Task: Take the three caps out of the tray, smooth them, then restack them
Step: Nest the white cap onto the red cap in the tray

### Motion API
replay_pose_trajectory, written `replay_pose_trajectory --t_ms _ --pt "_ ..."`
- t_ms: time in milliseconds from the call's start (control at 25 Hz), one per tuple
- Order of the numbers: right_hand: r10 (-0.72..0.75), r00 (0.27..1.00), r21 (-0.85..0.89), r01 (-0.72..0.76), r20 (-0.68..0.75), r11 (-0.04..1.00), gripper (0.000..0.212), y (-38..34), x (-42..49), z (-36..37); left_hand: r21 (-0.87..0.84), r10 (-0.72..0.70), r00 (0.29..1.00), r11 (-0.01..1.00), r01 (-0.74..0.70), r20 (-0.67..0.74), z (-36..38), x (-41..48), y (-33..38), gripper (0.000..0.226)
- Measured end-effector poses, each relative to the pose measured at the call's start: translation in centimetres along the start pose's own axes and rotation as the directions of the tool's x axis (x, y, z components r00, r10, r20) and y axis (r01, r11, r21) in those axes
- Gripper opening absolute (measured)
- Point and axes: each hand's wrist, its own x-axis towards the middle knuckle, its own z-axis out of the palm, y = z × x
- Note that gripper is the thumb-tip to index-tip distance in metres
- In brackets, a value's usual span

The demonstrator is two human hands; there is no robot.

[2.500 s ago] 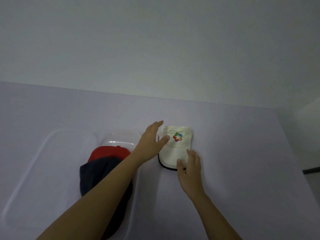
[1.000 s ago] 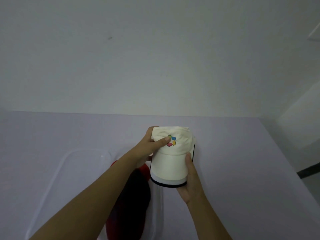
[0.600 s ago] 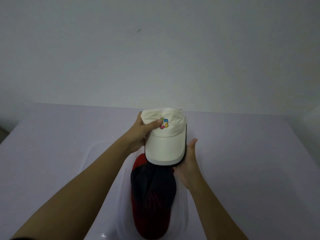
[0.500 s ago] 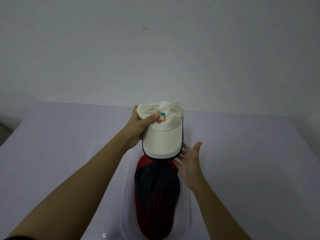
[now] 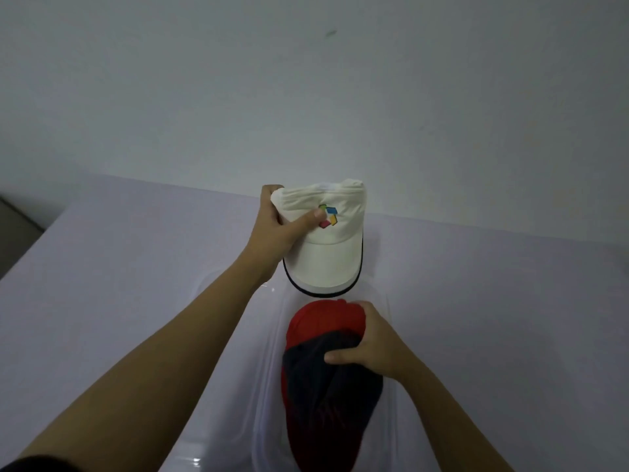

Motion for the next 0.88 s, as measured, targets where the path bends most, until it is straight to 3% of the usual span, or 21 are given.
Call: replay_pose_trajectory --t_ms 120,240,440,680,760,800,840,880 --pt "-0.089 0.996 -0.026 0.089 0.004 0.996 0.094 -0.7 -1.7 0.1 0.098 0.202 0.978 0.976 -0.195 -0.061 0.8 -0.3 -0.8 0.052" --pt "-0.135 0.991 -0.037 0.135 0.005 0.99 0.093 -1.3 -3.3 0.5 0.12 0.258 0.965 0.958 -0.262 0.054 1.5 -0.4 -1.7 0.05" --pt "-0.206 0.978 -0.11 0.201 -0.044 0.974 0.09 -1.6 -5.1 0.6 0.172 0.1 0.941 0.972 -0.162 0.323 1.5 -2.3 -4.9 0.049" --pt "-0.245 0.969 -0.111 0.24 -0.03 0.964 0.086 -1.5 -5.5 0.3 0.217 -0.138 0.909 0.975 0.054 0.393 0.2 -3.8 -8.3 0.041" --pt "-0.329 0.918 -0.072 0.321 -0.221 0.944 0.056 -1.2 -4.7 -1.0 0.219 -0.194 0.902 0.969 0.114 0.387 -0.1 -4.0 -8.7 0.04" --pt "-0.38 0.855 -0.117 0.363 -0.354 0.925 0.041 -0.6 -3.9 -2.0 0.219 -0.217 0.897 0.966 0.139 0.385 -0.2 -3.9 -8.7 0.04" --pt "-0.412 0.804 -0.195 0.363 -0.428 0.911 0.035 0.0 -3.0 -3.1 0.215 -0.235 0.894 0.963 0.161 0.383 -0.2 -3.9 -8.7 0.04" --pt "-0.429 0.801 -0.275 0.338 -0.419 0.9 0.037 0.6 -2.0 -4.0 0.205 -0.252 0.889 0.961 0.184 0.382 -0.2 -3.8 -8.8 0.041"
